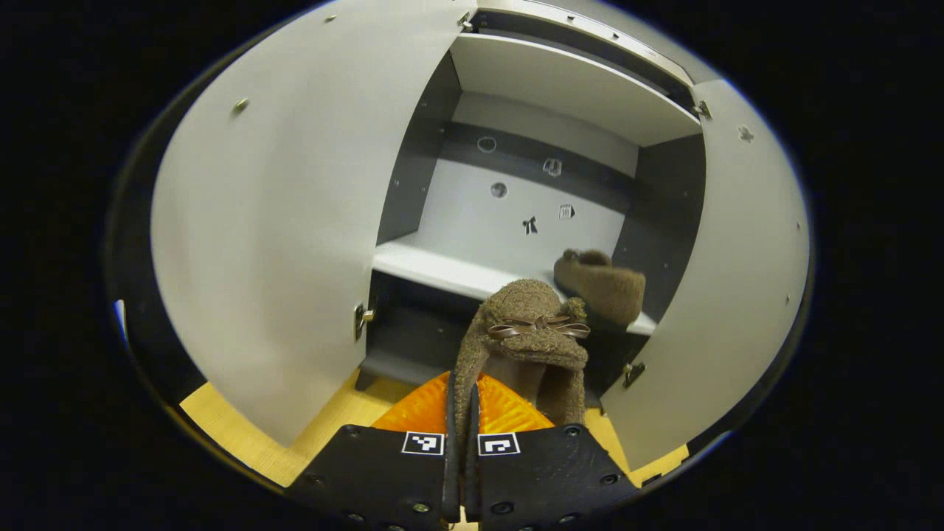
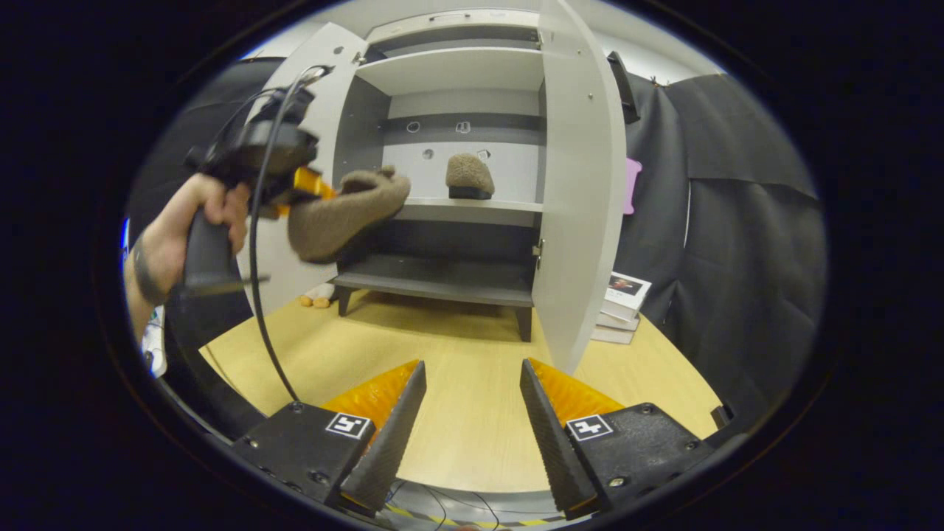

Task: Grab one shoe with the right hand and put it into the shoe cabinet, grab the other shoe with the left hand and put it into the shoe cabinet; then close the right door with the right hand and the left door with the left hand.

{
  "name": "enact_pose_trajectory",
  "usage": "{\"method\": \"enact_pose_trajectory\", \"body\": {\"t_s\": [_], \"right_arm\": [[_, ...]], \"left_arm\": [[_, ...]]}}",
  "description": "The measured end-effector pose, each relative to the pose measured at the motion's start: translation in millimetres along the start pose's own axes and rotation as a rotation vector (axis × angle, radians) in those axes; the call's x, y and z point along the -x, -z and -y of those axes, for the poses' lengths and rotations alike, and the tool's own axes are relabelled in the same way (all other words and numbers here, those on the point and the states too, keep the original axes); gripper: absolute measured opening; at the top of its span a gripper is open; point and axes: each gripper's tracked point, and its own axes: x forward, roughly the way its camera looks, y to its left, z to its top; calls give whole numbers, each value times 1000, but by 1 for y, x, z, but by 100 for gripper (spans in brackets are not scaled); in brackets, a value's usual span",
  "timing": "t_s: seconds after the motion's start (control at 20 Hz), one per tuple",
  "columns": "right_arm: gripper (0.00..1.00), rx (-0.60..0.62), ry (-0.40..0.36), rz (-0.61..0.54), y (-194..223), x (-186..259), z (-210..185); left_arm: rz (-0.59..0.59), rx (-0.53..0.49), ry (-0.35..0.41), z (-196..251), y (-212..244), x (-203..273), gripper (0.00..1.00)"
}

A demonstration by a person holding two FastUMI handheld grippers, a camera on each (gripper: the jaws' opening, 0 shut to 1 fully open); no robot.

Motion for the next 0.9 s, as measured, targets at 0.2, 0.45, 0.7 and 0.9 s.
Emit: {"method": "enact_pose_trajectory", "body": {"t_s": [0.2, 0.45, 0.7, 0.9], "right_arm": [[83, -4, 25, 8, -1, 3, 9], [82, -32, 72, 2, -1, 5, 26], [86, -63, 100, 9, -5, 4, 37], [87, -64, 96, 2, -2, 2, 34]], "left_arm": [[-9, -3, -68, -2, -57, -55, 2], [-169, 69, -99, -9, -63, -123, 2], [-193, 65, -89, -8, -66, -145, 4], [-135, -16, -75, -5, -88, -138, 30]]}}
